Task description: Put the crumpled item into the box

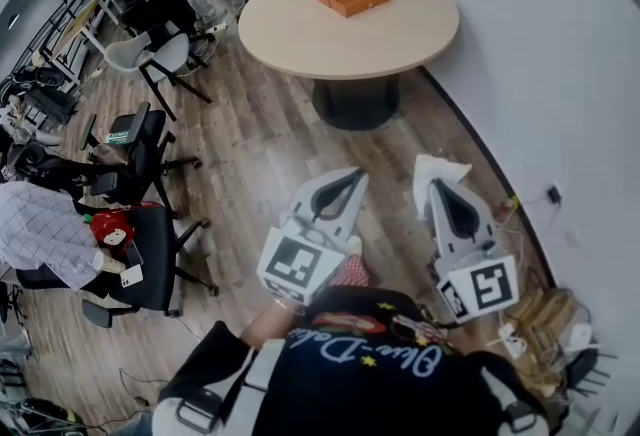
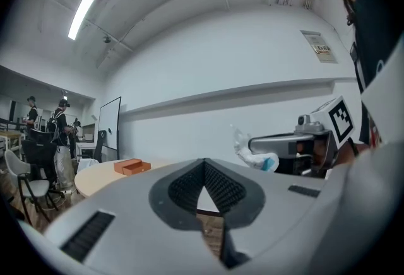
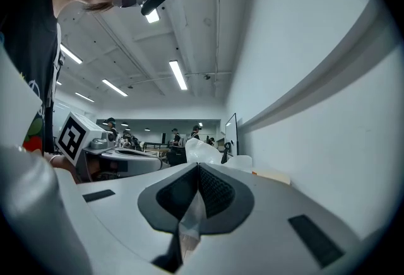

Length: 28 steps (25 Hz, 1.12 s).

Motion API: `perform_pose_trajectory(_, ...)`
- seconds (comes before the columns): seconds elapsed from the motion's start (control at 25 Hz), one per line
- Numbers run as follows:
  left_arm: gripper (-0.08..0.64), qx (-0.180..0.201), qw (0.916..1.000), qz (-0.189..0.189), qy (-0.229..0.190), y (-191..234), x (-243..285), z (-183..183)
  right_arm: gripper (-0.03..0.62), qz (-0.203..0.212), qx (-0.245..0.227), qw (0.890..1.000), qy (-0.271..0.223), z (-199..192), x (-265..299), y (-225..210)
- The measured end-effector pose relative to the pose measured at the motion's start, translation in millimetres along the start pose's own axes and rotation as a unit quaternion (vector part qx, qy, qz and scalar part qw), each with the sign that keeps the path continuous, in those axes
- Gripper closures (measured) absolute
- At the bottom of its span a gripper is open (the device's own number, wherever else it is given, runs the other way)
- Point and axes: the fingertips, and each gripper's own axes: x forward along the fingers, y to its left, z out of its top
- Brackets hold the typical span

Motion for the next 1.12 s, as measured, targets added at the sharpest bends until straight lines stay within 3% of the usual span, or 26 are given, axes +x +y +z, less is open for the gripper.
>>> perform_pose_trajectory(0.64, 0.568, -0.008, 0.9999, 0.001, -0.010, 78, 58, 7, 0.592, 0.015, -0.049, 0.999, 0.012, 8, 91, -39)
perform_pose_trajectory(1.12, 0.568, -0.022, 0.9997, 0.011, 0.006, 125, 87, -12, 0.592, 0.028, -0.028, 0.999, 0.023, 0, 151, -56)
